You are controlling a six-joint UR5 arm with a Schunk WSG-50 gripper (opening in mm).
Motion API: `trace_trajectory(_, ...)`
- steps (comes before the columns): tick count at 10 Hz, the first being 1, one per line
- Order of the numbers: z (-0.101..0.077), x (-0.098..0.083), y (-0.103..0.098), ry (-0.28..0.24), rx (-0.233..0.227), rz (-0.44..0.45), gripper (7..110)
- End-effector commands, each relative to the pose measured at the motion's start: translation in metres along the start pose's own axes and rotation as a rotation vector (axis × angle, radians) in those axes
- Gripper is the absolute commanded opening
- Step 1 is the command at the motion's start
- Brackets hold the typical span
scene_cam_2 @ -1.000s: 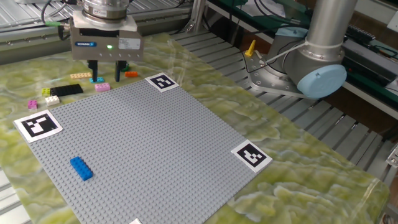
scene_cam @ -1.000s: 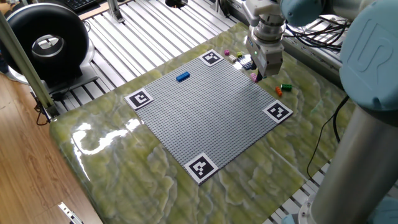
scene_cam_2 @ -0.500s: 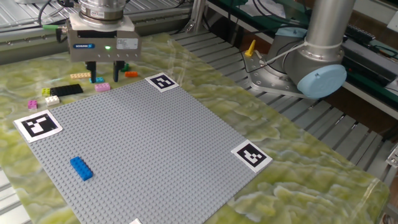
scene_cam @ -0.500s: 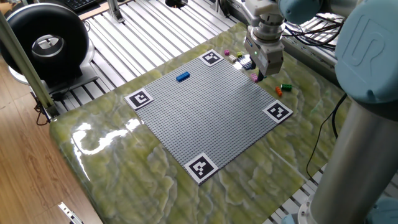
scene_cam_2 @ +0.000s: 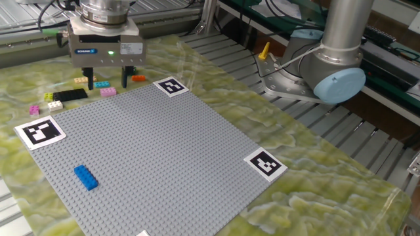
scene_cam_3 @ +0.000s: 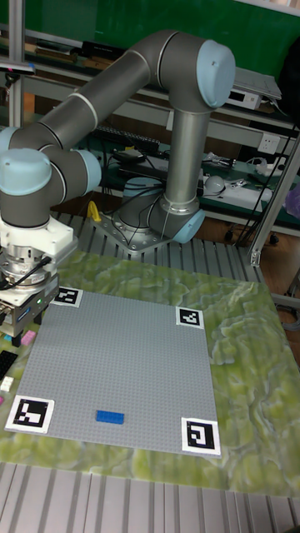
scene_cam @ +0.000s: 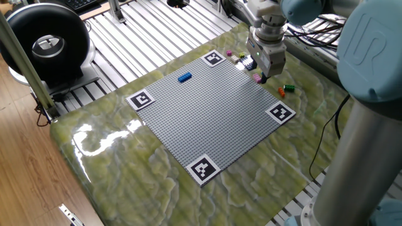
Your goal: Stack small Lego blocks one on top of the other
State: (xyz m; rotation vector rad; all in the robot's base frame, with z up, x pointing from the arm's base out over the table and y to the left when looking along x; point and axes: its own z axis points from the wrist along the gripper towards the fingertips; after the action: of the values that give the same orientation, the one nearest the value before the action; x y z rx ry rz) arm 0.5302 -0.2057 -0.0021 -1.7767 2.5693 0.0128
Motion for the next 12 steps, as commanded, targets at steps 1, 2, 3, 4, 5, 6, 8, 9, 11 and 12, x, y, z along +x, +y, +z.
trace_trajectory(1,0.0069,-0.0027,0.0001,-0.021,0.009,0.015,66)
trace_trajectory(2,0.0068,-0.0039,0.0019,-0.026,0.004,0.016,66)
trace_trajectory(3,0.0069,-0.0035,0.0021,-0.023,0.005,0.016,66)
trace_trajectory(4,0.0073,-0.0043,0.0027,-0.023,0.006,0.021,66)
trace_trajectory(5,0.0073,-0.0040,0.0013,-0.022,0.011,0.022,44)
trace_trajectory(6,0.0073,-0.0019,-0.0001,-0.014,0.016,0.025,44)
trace_trajectory(8,0.0072,-0.0029,-0.0004,-0.018,0.016,0.027,44)
trace_trajectory(9,0.0073,-0.0029,-0.0004,-0.018,0.016,0.025,44)
trace_trajectory(11,0.0082,-0.0030,-0.0005,-0.018,0.016,0.024,44)
trace_trajectory(12,0.0082,-0.0035,-0.0004,-0.019,0.016,0.024,44)
